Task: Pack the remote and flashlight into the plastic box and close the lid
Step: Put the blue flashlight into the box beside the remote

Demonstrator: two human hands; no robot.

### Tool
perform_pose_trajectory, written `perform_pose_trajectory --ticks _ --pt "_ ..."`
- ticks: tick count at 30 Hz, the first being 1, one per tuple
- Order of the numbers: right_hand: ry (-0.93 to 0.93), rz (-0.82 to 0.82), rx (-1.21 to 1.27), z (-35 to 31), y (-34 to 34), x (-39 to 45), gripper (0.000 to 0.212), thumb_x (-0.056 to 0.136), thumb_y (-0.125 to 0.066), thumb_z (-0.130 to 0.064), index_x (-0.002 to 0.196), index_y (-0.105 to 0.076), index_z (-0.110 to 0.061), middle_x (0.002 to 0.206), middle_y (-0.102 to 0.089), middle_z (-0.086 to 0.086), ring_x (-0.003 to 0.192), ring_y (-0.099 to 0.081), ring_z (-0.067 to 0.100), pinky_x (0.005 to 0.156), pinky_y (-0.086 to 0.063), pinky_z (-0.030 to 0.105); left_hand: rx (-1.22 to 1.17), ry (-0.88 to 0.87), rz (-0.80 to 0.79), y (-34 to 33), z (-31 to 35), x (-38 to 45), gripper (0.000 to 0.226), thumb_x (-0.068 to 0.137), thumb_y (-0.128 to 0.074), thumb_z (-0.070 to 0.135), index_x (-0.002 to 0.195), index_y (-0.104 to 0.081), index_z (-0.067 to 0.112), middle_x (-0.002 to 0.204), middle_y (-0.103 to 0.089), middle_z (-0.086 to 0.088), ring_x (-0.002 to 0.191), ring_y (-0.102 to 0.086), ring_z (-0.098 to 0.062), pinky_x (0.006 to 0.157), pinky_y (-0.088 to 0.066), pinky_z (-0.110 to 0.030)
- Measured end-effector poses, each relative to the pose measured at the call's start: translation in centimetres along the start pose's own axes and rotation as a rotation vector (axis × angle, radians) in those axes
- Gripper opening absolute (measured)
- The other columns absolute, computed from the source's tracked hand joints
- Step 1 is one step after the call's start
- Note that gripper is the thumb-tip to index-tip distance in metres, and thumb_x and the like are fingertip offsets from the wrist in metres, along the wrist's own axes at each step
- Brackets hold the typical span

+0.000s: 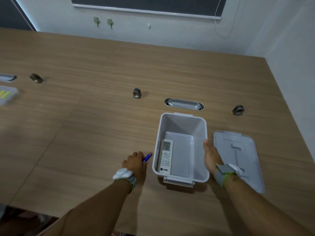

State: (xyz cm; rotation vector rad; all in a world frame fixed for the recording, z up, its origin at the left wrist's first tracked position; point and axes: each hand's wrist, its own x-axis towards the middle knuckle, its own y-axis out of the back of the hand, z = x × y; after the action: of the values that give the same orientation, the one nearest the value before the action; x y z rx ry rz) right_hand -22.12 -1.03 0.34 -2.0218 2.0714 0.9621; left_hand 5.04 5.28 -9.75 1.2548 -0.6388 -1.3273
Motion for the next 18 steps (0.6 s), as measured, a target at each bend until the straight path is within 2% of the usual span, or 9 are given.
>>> perform_pose_trajectory --ticks 3,10,12,15,18 --pt "-0.004 0.008 0.000 -0.2 -0.1 -0.3 0.055 0.100 -0.030 -0.050 0.142 -0.045 -0.018 0.150 -0.043 0.007 0.137 -0.040 0.027 0.117 -0.025 0.041 0.000 0.016 -0.015 0.2 0.1 0.6 0.018 0.094 -0.049 0.038 0.106 -0.052 0.026 0.108 -0.057 -0.001 0.100 -0.058 -0.025 0.081 -0.041 -0.039" --pt "0.009 0.024 -0.014 -0.6 -0.1 -0.8 0.052 0.102 -0.029 -0.044 0.144 -0.042 -0.015 0.152 -0.039 0.009 0.140 -0.035 0.027 0.113 -0.022 0.033 -0.220 0.082 0.087 1.0 -1.1 1.1 0.016 0.093 -0.057 0.032 0.101 -0.056 0.019 0.103 -0.057 -0.006 0.091 -0.061 -0.032 0.078 -0.046 -0.036" --pt "0.016 0.019 -0.005 -0.9 0.0 -0.9 0.051 0.103 -0.028 -0.041 0.143 -0.042 -0.015 0.151 -0.040 0.009 0.140 -0.035 0.026 0.110 -0.022 0.030 -0.303 0.046 0.113 2.0 -1.3 1.8 0.012 0.093 -0.059 0.027 0.098 -0.057 0.016 0.098 -0.057 -0.008 0.089 -0.059 -0.033 0.077 -0.046 -0.037" --pt "0.057 0.008 0.023 -1.5 0.3 -1.2 0.047 0.104 -0.028 -0.034 0.142 -0.043 -0.011 0.147 -0.044 0.012 0.136 -0.039 0.027 0.096 -0.024 0.022 -0.442 -0.044 0.173 4.7 -0.8 3.0 0.004 0.094 -0.061 0.019 0.095 -0.060 0.016 0.093 -0.060 -0.008 0.081 -0.059 -0.030 0.075 -0.048 -0.038" --pt "0.060 -0.006 0.036 -1.6 0.3 -1.6 0.044 0.105 -0.028 -0.029 0.140 -0.044 -0.008 0.139 -0.049 0.014 0.125 -0.046 0.025 0.087 -0.025 0.016 -0.537 -0.153 0.243 8.1 0.4 3.8 0.007 0.094 -0.062 0.017 0.095 -0.059 0.024 0.086 -0.064 -0.002 0.072 -0.061 -0.019 0.067 -0.045 -0.028"
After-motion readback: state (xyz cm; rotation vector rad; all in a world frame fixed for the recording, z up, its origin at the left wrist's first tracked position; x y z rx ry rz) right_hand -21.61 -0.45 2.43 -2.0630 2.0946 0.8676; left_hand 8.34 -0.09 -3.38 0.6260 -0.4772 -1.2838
